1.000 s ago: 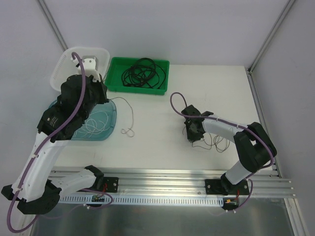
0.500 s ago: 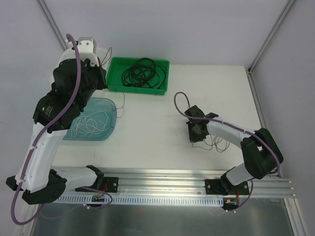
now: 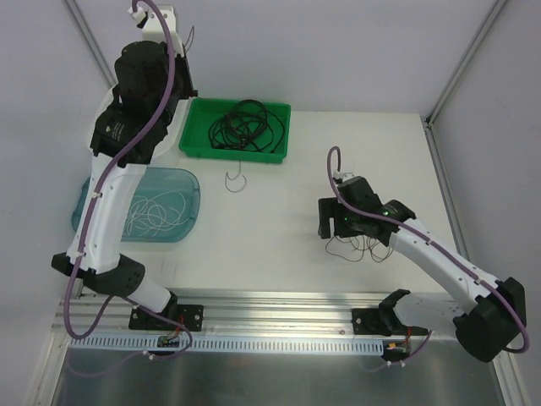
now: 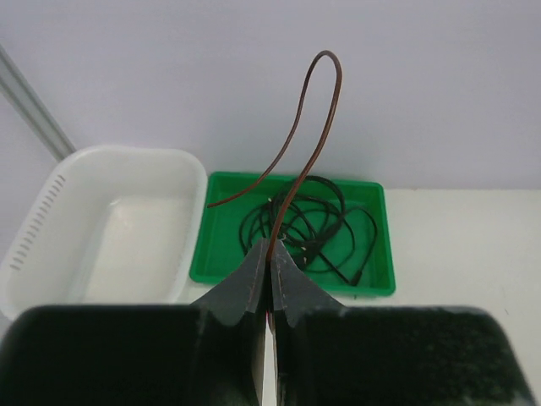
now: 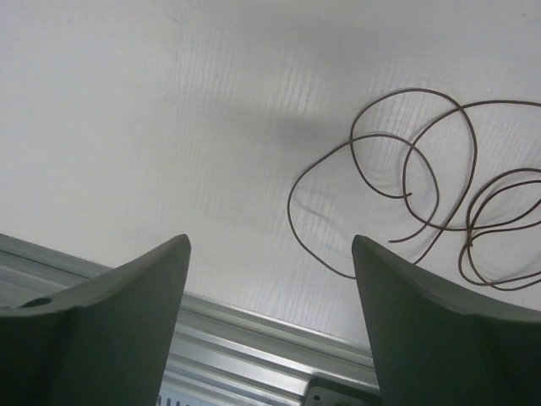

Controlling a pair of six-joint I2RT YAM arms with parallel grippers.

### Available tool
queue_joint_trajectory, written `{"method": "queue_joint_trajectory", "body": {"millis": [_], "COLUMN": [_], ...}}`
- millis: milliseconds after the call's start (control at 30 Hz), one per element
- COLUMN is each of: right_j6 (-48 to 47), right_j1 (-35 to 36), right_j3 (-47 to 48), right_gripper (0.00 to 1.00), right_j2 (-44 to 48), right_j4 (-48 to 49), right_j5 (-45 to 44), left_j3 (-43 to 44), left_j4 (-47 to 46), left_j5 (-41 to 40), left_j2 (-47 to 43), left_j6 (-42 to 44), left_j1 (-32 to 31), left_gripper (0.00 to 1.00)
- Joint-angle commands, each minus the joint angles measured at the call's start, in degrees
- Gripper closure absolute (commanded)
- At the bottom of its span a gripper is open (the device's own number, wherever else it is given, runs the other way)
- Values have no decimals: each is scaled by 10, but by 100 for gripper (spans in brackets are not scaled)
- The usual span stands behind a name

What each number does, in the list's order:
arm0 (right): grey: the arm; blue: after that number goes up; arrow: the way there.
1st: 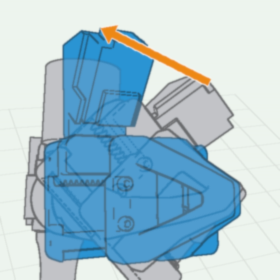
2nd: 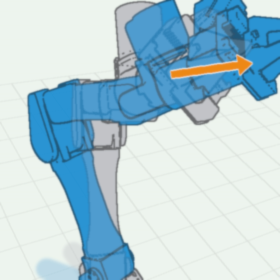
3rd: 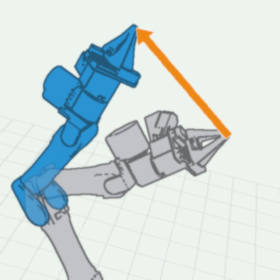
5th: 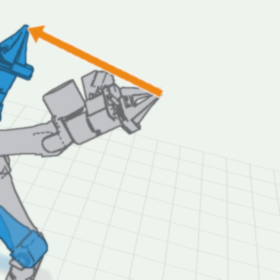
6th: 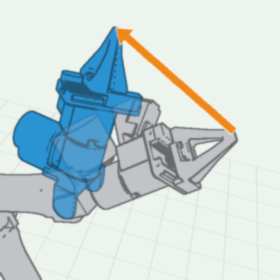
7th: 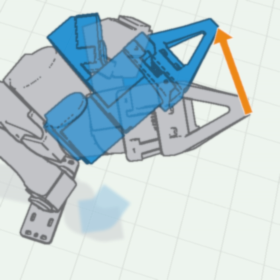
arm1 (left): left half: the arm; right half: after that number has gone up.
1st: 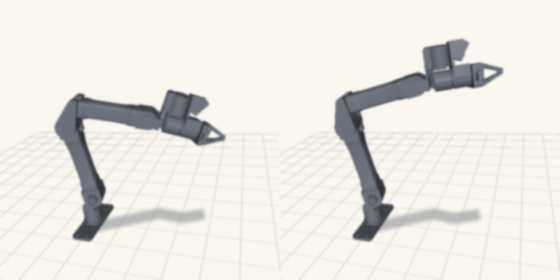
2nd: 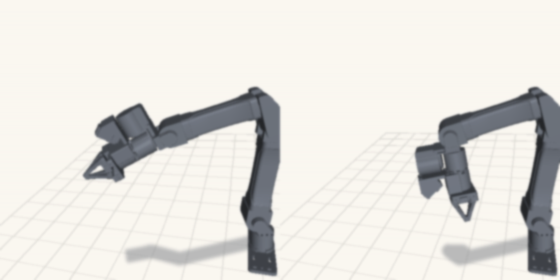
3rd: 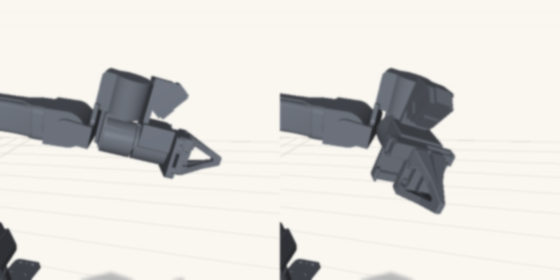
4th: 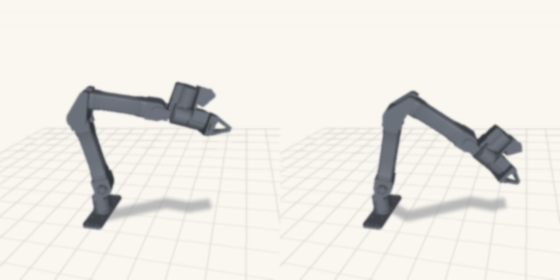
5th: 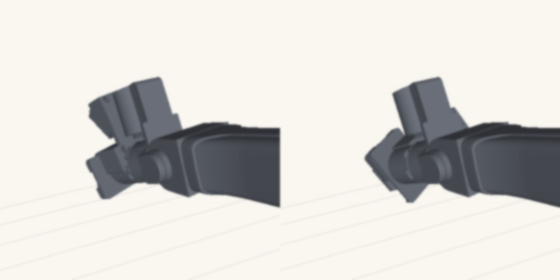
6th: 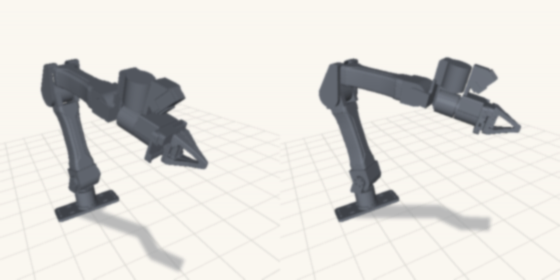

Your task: Untangle the cables

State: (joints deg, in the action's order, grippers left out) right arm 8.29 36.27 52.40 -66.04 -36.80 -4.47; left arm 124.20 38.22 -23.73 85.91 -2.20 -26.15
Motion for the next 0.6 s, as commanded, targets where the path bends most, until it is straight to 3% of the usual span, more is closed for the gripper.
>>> {"method": "queue_joint_trajectory", "body": {"millis": [0,200,467,567], "right_j6": [-20,-35,-4,1], "right_j1": [3,4,3,3], "right_j3": [17,18,-10,-31], "right_gripper": [13,3,1,0], "right_j2": [51,82,99,110], "right_j4": [-37,-48,-39,-42], "right_j5": [17,17,68,73], "left_j3": [61,92,81,26], "left_j4": [-64,-135,-228,-260], "left_j5": [-16,-10,13,11], "left_j2": [37,79,152,182], "left_j6": [37,47,24,-13], "left_j1": [41,130,258,304], "left_gripper": [100,100,100,100]}}
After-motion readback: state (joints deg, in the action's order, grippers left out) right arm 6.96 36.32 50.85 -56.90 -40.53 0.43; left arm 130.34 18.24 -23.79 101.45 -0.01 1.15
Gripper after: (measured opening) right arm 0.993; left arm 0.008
